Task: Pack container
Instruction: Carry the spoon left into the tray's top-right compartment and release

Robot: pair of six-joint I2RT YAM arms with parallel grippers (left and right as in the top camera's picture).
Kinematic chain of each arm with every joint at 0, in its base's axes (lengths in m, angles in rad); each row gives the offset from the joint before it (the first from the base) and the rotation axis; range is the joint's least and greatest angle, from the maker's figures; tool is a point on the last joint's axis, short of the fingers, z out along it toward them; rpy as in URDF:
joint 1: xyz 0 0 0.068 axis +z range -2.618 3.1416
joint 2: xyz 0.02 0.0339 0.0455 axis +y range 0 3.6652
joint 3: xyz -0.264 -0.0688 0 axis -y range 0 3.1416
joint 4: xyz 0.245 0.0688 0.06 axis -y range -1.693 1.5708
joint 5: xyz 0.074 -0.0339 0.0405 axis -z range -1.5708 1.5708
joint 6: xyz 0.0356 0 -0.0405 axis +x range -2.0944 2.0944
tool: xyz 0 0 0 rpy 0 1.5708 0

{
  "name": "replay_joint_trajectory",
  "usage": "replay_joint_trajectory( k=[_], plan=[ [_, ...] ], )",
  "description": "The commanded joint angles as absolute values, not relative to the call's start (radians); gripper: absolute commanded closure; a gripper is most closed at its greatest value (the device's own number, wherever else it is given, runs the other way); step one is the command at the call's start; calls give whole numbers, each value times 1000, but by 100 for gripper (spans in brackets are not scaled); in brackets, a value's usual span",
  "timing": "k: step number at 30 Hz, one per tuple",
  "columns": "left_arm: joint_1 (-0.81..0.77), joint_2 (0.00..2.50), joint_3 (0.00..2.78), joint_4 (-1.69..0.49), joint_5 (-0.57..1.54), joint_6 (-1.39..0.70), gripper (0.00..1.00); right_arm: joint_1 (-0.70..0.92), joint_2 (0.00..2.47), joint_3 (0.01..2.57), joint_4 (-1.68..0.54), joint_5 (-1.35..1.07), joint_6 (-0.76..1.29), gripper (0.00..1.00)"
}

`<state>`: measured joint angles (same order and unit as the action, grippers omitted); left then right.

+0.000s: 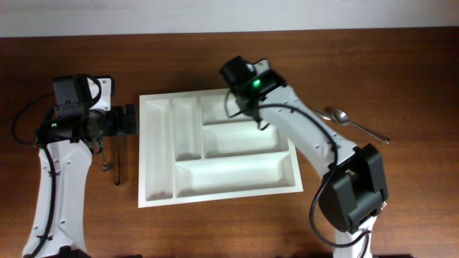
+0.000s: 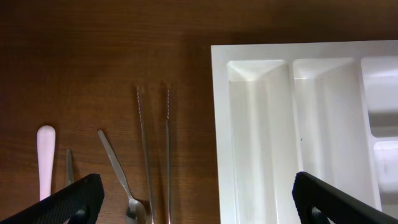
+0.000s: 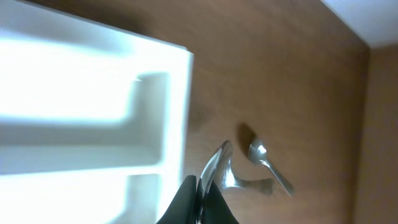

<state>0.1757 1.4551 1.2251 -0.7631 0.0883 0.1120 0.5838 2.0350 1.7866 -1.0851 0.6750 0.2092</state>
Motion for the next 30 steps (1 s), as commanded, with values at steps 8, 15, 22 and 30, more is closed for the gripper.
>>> replay_joint_trajectory(
  k=[8, 15, 22, 30],
  plan=[
    [179, 1460, 1247, -764, 81, 129, 1, 715, 2095, 1795, -897, 606, 226, 96],
    [179, 1460, 1247, -764, 81, 128, 1, 719, 2107, 1795, -859, 606, 150, 96],
    [179, 1460, 1247, -765, 81, 128, 1, 729, 2123, 1795, -789, 565, 81, 96],
    [179, 1460, 1247, -764, 81, 128, 1, 733, 2130, 1795, -715, 549, 24, 96]
  ],
)
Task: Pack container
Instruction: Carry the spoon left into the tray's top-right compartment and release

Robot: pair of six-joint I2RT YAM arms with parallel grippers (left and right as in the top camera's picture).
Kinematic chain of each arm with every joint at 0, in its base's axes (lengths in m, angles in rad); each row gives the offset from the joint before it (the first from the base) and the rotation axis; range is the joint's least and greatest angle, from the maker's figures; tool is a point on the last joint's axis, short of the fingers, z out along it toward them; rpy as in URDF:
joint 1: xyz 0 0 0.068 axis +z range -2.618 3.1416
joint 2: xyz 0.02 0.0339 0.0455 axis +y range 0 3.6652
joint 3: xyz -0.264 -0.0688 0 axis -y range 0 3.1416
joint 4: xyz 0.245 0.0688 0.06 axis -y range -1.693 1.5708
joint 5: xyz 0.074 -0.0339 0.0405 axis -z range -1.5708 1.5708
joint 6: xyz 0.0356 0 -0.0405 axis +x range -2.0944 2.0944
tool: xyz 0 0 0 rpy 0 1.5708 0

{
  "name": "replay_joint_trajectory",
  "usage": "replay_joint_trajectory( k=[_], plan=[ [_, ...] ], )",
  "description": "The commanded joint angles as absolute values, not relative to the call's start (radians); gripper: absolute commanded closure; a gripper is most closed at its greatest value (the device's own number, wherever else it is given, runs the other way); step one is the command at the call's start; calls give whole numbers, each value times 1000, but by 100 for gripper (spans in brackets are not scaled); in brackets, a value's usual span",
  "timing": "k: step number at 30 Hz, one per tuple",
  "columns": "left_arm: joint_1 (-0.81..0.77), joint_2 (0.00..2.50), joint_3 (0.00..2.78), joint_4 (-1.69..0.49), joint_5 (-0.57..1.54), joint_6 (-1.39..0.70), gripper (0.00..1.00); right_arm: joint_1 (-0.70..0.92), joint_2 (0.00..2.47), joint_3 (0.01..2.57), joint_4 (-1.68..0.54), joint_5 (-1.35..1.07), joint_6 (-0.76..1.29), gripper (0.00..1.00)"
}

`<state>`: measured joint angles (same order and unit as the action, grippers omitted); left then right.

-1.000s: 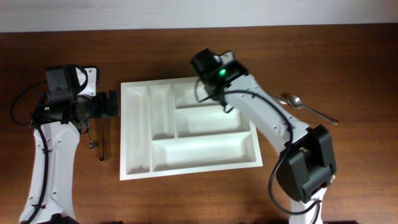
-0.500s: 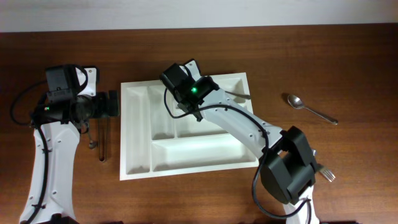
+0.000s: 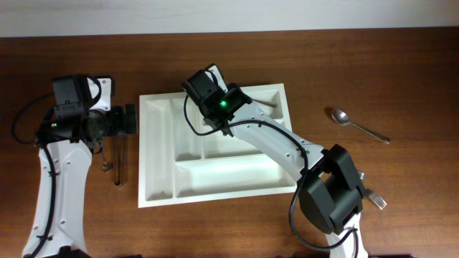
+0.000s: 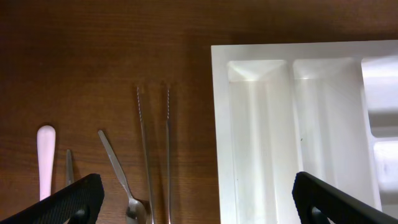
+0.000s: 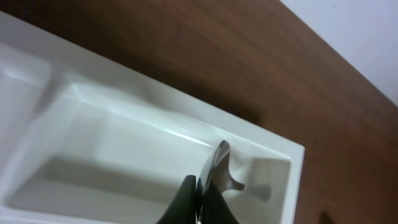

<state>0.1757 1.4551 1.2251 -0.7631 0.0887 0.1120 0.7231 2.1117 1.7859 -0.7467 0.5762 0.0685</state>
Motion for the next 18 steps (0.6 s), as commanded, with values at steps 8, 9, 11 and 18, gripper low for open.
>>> replay_joint_trajectory(
  k=[8, 9, 11, 18],
  plan=[
    [179, 1460, 1247, -764, 81, 128, 1, 732, 2162, 1795, -680, 549, 22, 96],
    [179, 1460, 1247, -764, 81, 128, 1, 732, 2164, 1795, -681, 549, 22, 96],
    [179, 1460, 1247, -764, 81, 128, 1, 732, 2168, 1795, -684, 549, 22, 96],
    [179, 1460, 1247, -764, 81, 128, 1, 752, 2142, 1851, -715, 667, -22, 61]
  ],
)
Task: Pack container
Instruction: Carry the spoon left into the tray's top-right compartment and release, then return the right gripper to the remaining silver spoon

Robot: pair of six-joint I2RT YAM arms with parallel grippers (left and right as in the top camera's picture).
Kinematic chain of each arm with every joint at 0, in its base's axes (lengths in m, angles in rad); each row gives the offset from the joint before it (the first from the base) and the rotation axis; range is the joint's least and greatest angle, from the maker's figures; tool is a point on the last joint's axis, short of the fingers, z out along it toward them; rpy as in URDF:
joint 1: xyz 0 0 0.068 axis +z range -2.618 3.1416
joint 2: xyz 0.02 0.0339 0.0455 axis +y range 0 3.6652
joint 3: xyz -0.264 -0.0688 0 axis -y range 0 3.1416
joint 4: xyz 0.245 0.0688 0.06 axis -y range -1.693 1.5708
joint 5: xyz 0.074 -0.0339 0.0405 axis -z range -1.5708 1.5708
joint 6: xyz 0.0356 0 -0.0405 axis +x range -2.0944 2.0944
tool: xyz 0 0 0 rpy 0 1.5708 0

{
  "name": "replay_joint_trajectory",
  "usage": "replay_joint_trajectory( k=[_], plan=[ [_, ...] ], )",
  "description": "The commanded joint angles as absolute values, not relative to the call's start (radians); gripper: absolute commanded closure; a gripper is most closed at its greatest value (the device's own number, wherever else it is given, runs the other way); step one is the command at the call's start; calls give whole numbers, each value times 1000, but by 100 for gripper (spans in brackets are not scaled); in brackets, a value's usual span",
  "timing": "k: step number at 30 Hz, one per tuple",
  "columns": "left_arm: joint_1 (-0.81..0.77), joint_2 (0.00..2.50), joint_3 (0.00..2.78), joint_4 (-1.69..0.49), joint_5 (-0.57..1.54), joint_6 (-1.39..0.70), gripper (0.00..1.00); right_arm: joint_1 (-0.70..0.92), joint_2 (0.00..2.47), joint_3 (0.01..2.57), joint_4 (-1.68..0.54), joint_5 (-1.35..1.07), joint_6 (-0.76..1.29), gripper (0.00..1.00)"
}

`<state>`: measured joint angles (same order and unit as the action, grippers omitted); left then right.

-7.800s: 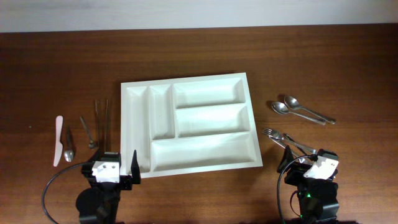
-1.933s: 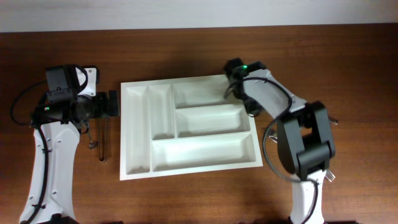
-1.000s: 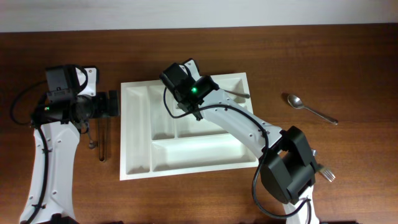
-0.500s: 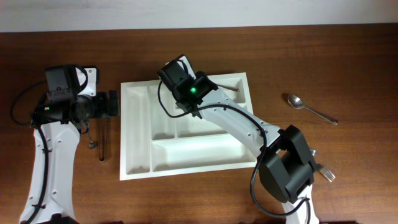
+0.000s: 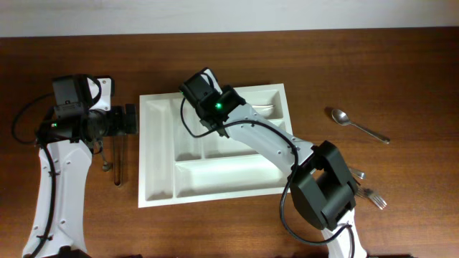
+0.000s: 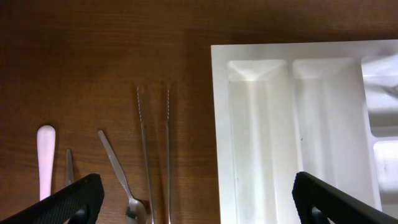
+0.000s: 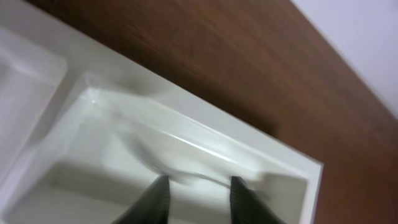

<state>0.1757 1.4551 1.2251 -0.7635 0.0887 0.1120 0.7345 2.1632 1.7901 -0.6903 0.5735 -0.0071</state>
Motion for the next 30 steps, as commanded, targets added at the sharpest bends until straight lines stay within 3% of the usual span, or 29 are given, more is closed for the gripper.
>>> replay_joint_trajectory(
  k=[1, 9, 15, 20, 24, 30],
  plan=[
    [179, 1460, 1247, -764, 82, 128, 1, 750, 2135, 1868, -731, 671, -22, 61],
    [179, 1460, 1247, -765, 81, 128, 1, 610, 2042, 2099, -1017, 619, 119, 59],
    [179, 1460, 1247, -765, 81, 128, 1, 343, 1982, 2188, -1176, 381, 224, 44],
    [179, 1460, 1247, -764, 81, 128, 1, 93, 2001, 2159, -1297, 139, 230, 44],
    [179, 1460, 1247, -764, 81, 128, 1, -8, 2030, 2082, -1328, 170, 230, 45],
    [179, 1460, 1247, -764, 81, 128, 1, 6, 2076, 1946, -1304, 281, 226, 46]
  ],
)
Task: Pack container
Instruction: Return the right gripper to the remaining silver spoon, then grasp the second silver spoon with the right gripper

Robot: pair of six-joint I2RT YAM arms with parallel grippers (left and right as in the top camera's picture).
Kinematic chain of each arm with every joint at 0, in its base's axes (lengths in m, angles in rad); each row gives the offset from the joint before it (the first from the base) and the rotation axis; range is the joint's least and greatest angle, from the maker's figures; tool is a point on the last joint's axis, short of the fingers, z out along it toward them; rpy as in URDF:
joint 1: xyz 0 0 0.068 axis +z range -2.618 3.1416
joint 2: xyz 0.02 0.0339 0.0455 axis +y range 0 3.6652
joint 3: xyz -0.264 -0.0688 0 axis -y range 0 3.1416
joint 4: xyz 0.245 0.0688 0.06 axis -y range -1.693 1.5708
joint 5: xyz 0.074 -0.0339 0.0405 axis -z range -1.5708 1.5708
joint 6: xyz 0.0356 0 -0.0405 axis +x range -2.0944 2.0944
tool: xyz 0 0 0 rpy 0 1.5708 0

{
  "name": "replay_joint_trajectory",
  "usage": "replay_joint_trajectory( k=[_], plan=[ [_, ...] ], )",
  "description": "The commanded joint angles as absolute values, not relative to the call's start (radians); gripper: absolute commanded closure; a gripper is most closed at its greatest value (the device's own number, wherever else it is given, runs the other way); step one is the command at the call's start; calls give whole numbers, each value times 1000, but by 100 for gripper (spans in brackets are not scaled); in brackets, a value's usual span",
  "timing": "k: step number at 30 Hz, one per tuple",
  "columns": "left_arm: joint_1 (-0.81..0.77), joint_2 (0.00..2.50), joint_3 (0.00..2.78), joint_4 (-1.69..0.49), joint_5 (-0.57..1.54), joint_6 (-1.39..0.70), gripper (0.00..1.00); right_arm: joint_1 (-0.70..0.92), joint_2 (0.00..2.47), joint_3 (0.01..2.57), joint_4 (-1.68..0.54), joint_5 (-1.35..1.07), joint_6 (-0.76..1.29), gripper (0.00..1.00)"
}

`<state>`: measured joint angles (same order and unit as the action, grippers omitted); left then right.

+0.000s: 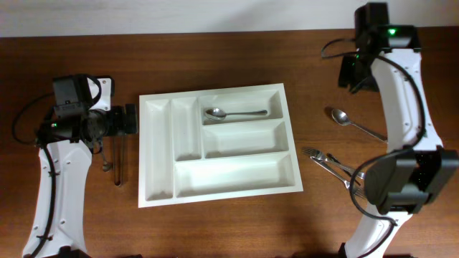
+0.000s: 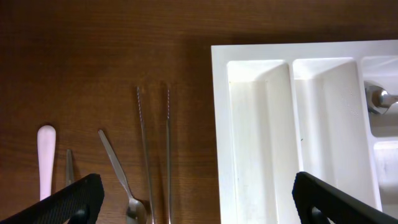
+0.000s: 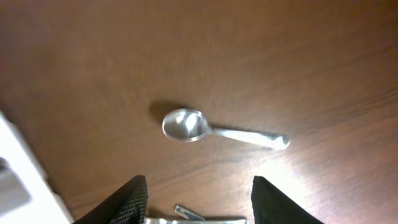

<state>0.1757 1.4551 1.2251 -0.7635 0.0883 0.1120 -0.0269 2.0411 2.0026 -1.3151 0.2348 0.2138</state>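
The white cutlery tray [image 1: 143, 152] lies mid-table. One spoon [image 1: 233, 113] rests in its top right compartment, and its bowl [image 2: 375, 99] shows at the edge of the left wrist view. My right gripper [image 1: 354, 73] hangs open and empty at the far right, above a second spoon [image 3: 211, 128] on the wood, with its fingers [image 3: 132, 200] spread wide. My left gripper [image 2: 198, 208] is open and empty, hovering over the tray's left rim [image 2: 219, 137] and long metal tongs [image 2: 153, 155].
Left of the tray lie a small spoon [image 2: 122, 180], a white-handled utensil [image 2: 45, 158] and a thin metal piece [image 2: 68, 169]. Forks [image 1: 326, 159] lie right of the tray. The tray's corner [image 3: 15, 177] shows at the left of the right wrist view.
My right gripper was open over the tray's top right compartment; it is now far right, above the loose spoon on the table. The delivered spoon lies still in that compartment. The left arm is unchanged.
My right gripper was shut on a spoon near the tray's back edge. It then held the spoon over the top right compartment. Then its jaws stood open there. Now the spoon rests in the compartment and the gripper is off to the right. The left gripper never moved.
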Motion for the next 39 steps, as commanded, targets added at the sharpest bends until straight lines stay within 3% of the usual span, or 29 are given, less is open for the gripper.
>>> replay_joint_trajectory(
  k=[1, 10, 31, 36, 39],
  plan=[
    [179, 1460, 1247, -764, 81, 128, 1, 18, 2085, 1922, -1291, 308, 226, 45],
    [179, 1460, 1247, -764, 82, 128, 1, 51, 2152, 1749, -1162, 393, 226, 52],
    [179, 1460, 1247, -764, 81, 128, 1, 70, 2297, 1731, -1045, 496, 166, 53],
    [179, 1460, 1247, -764, 81, 128, 1, 72, 2298, 1731, -1023, 536, 166, 64],
    [179, 1460, 1247, -764, 82, 128, 1, 71, 2298, 1731, -1020, 536, 166, 77]
  ],
)
